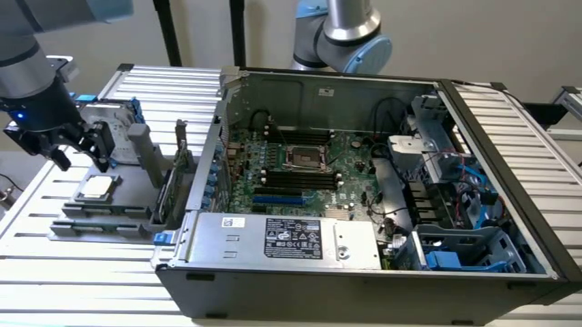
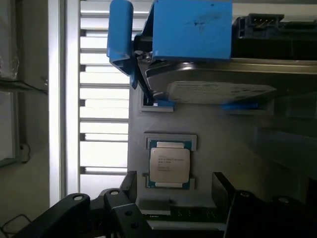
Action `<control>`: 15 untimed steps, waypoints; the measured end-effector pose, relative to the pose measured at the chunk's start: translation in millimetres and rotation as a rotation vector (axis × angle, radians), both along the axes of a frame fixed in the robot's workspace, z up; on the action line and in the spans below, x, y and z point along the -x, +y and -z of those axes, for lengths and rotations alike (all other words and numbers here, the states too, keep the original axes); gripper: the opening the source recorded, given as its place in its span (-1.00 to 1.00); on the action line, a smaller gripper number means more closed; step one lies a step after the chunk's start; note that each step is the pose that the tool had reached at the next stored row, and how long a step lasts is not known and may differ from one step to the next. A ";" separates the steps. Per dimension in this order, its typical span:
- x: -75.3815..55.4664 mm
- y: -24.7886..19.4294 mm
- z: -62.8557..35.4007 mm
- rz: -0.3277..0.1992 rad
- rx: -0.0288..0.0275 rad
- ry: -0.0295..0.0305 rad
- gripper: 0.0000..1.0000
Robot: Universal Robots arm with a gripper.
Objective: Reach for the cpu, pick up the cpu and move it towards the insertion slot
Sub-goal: 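Pick up the cpu and move it towards the insertion slot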
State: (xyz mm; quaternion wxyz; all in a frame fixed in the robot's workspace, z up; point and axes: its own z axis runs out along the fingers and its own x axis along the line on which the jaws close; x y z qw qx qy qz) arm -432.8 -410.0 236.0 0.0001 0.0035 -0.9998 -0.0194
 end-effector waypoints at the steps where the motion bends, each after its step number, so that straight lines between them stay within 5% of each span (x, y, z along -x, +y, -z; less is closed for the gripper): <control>1: 0.1 0.0 1.8 0.001 0.0000 0.0000 0.42; 15: 0.9 0.0 27.2 0.006 0.0001 -0.0005 0.42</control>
